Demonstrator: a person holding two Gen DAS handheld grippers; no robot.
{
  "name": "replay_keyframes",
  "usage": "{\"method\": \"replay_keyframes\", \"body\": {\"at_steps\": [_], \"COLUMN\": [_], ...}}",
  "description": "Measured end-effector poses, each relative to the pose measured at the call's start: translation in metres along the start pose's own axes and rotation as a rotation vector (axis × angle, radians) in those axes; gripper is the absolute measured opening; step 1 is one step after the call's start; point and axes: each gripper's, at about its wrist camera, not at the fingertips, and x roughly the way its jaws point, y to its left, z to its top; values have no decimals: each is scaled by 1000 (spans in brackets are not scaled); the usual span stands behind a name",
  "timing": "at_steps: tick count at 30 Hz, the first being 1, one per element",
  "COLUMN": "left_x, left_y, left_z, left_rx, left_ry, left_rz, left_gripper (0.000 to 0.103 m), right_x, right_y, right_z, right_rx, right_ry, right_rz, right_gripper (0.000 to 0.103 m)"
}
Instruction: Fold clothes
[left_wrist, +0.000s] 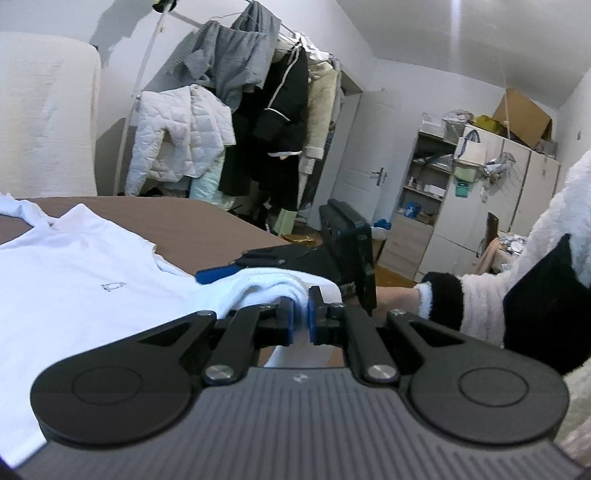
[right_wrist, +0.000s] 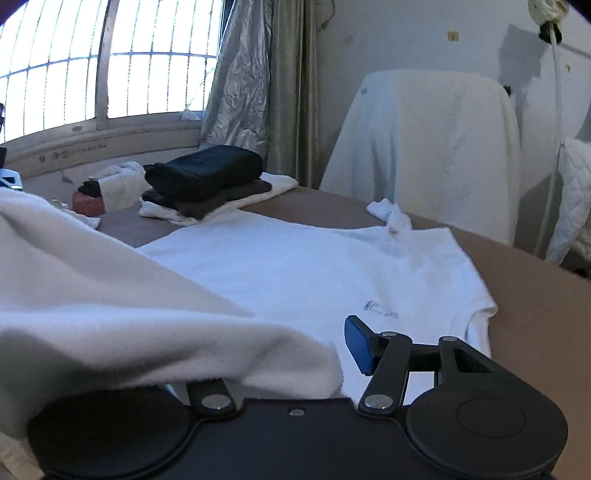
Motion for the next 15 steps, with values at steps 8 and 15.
{"method": "replay_keyframes", "body": {"at_steps": [8,15], "left_x": [-22,15], "left_y": [9,11], "left_z": [-2,25], "left_rx": [-6,86], "left_ry": [2,131], "left_rz": [60,-43], "left_gripper": [10,21], "right_x": [-65,-113], "right_y": [-12,-20], "right_z": [-12,-51], "right_rx": [79,131], "right_ry": [54,184], "right_rz": [-8,-43], "right_gripper": [3,2]}}
